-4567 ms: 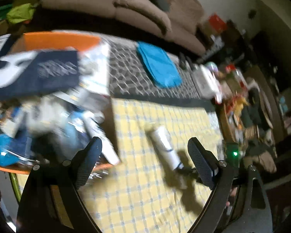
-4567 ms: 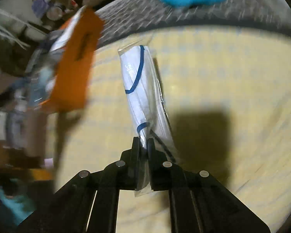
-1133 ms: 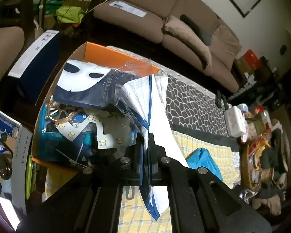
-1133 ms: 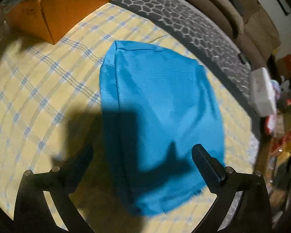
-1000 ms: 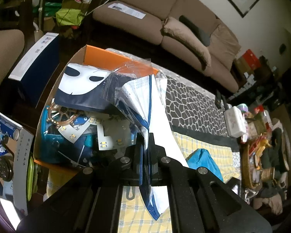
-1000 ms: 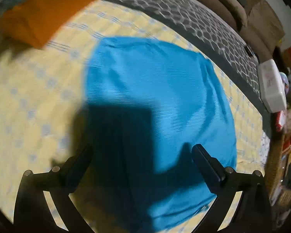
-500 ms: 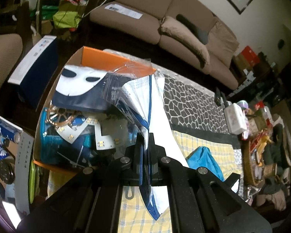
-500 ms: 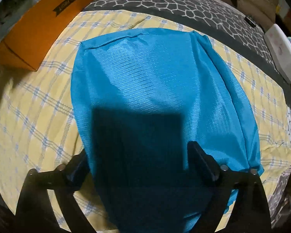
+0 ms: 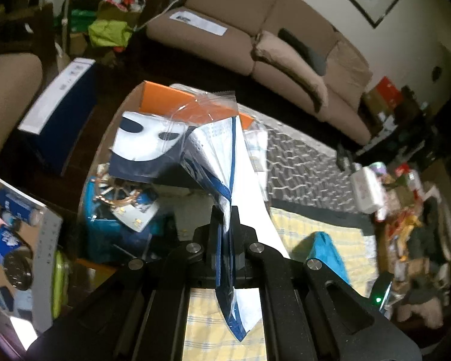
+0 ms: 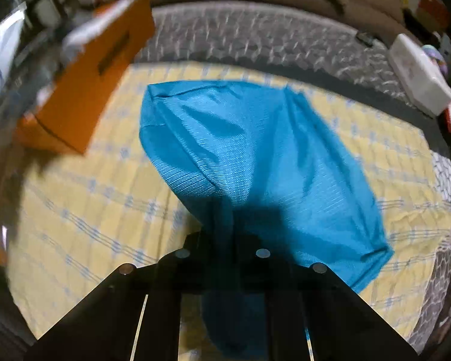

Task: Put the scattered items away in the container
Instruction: 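Lift the blue cloth bag with the right tool while the left tool holds the white bag, then carry the white bag and blue cloth bag with both tools over the orange box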

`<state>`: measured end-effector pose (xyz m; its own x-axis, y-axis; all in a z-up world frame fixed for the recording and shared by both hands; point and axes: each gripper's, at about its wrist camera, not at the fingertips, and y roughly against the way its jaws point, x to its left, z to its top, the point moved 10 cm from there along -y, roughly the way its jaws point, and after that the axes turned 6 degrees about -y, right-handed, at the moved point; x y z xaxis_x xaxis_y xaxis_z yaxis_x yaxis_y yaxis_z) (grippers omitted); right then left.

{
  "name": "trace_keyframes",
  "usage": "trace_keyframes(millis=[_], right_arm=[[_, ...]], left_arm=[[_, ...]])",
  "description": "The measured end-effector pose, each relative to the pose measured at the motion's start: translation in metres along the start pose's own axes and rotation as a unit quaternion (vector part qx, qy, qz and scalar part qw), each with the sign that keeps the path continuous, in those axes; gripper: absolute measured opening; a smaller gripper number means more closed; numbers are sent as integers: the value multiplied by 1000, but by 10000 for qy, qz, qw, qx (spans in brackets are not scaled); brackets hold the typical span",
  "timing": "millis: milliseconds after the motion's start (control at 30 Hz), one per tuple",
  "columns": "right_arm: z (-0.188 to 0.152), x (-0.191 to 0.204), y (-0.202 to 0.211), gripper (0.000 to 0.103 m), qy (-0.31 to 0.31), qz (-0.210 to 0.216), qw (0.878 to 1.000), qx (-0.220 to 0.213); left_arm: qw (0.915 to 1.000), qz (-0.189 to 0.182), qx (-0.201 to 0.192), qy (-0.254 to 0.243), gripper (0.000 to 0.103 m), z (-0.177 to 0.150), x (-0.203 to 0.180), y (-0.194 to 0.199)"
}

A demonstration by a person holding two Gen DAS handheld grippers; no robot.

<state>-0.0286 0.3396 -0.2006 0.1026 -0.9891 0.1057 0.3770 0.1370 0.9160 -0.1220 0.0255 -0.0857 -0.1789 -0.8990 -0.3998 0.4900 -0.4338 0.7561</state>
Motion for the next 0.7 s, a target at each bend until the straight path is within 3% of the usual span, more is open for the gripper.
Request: trace_keyframes(millis=[100,233,300,400,467,600,700], right_arm=[[21,2,24,10,-376,378,9983,-249],[31,28,63,10,-550,935,9925,-563],[39,41,77,10,-716,1364,9862,-614],[42,51,84,10,-879,1723,9792,-615],[49,51,86,9,-1023,1955,9734,-610],[66,60,95,9,-1169,2187,9664,-677],[80,74,105,10,-1025,2215,9665,-792]], left_arm=[[9999,6,64,-119,3,3,1,-5],[9999,-67,111,76,3,9,21,-3],[9998,-9,-53,205,3,18,39,8],[9976,220,-400,530,3,30,72,28],[9965,264,-432,665,3,33,88,31],[9968,551,-3,580,3,24,110,12],[9967,662,347,316,3,16,106,-6]])
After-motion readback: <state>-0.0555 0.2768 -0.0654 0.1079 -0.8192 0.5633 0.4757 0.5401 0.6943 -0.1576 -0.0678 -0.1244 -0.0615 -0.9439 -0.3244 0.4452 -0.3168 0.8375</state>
